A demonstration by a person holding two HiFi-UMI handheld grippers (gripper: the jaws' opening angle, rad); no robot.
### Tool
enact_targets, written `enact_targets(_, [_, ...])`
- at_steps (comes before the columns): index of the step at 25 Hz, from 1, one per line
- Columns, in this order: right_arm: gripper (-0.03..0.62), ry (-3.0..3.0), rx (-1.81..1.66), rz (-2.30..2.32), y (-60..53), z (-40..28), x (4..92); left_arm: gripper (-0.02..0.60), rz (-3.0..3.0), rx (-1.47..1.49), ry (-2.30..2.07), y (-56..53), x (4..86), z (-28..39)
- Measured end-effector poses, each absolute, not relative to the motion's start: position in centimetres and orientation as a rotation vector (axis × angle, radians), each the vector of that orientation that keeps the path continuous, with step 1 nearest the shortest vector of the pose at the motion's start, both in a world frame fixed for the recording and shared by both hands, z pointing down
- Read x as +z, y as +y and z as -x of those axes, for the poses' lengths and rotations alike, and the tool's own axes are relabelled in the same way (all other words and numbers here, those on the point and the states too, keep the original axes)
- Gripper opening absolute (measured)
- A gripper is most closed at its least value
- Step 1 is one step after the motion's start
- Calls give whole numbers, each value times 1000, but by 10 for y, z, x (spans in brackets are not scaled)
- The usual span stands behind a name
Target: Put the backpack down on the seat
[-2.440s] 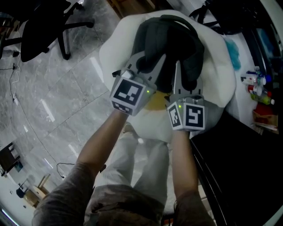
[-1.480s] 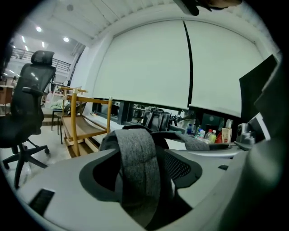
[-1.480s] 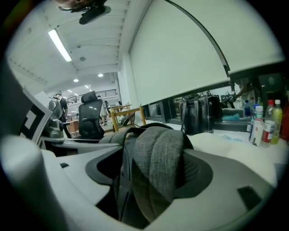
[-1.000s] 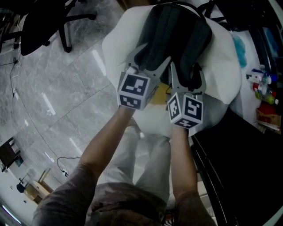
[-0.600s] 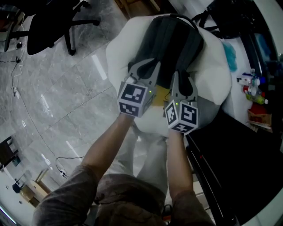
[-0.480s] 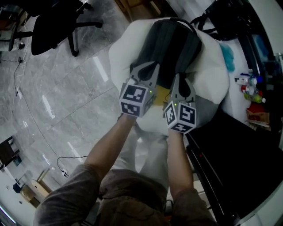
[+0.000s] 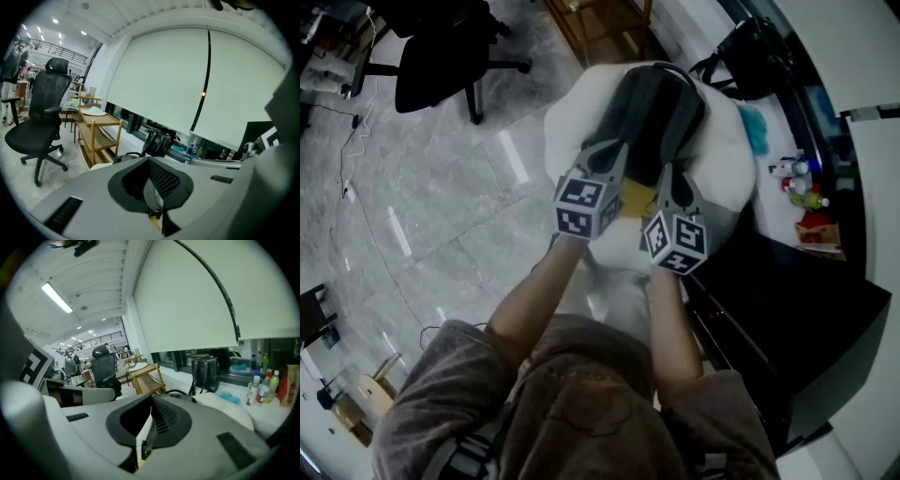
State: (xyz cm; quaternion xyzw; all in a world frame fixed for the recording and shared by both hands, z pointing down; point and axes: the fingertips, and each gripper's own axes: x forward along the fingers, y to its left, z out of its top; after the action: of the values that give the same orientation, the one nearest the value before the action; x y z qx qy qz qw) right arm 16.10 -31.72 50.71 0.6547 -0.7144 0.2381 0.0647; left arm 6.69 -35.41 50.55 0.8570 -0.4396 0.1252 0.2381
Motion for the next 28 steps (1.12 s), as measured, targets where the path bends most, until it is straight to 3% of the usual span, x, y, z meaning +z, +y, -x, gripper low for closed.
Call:
enact_targets(17, [0,-2419,681,-1774,-227,-127,369,-2,-2435,312,-1024,-247,367,-63])
enact_targets(28, [0,-2787,468,-1479,-158,-100,273,-2,-2695,216,-845,-184,284,-67])
